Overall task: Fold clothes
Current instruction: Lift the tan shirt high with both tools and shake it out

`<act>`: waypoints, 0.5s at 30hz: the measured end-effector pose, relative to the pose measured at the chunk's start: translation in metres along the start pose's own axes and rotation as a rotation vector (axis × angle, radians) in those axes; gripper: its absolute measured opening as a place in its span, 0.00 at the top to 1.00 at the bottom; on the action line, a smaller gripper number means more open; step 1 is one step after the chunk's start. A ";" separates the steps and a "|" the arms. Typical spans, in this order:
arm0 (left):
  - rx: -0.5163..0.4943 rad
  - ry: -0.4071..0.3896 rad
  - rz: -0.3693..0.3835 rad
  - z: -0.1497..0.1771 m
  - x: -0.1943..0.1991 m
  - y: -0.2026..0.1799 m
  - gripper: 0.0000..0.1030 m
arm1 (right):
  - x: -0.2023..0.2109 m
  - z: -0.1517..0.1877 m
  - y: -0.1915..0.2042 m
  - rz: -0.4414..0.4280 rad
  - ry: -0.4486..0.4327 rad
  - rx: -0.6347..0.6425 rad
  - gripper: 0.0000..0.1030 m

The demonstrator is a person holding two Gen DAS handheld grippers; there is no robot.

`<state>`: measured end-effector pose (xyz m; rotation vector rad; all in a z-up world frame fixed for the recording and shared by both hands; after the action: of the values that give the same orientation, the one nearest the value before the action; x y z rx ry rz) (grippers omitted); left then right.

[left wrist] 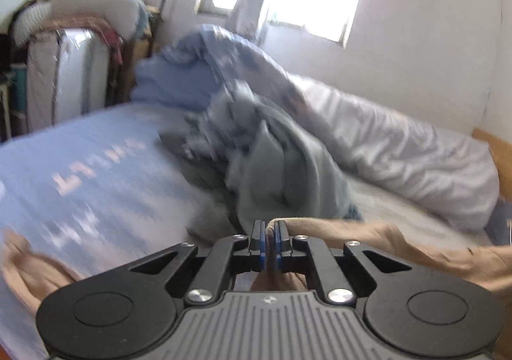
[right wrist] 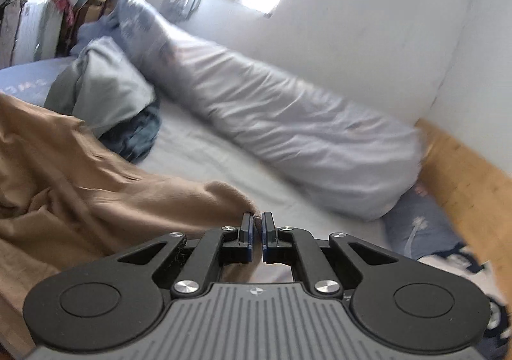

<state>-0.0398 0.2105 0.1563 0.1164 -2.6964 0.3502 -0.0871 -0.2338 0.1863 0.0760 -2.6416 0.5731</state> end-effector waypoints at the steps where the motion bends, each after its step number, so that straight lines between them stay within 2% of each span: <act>1: -0.008 -0.025 -0.004 -0.013 0.009 0.000 0.97 | 0.008 -0.007 -0.006 0.011 -0.015 -0.003 0.97; 4: -0.028 -0.108 -0.011 -0.050 0.039 -0.005 0.97 | 0.036 -0.026 -0.021 0.041 -0.071 -0.012 0.98; 11: 0.070 -0.297 0.027 -0.130 0.119 -0.009 0.97 | 0.129 -0.078 -0.049 0.138 -0.257 -0.003 0.98; 15: 0.132 -0.405 0.063 -0.174 0.168 -0.011 0.97 | 0.193 -0.111 -0.059 0.206 -0.394 0.014 0.99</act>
<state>-0.1225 0.2405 0.3819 0.1549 -3.0794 0.5790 -0.2083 -0.2351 0.3814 -0.0899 -3.0518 0.7057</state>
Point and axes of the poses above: each gripper's, at about its wrist camera, not at the fingertips, and x roughly against the way its jaws point, y to its left, z to its underside, the point moved 4 cm from there along -x, roughly the way its jaws point, and after that the axes turned 3 degrees about -z, right-handed, at the moved point
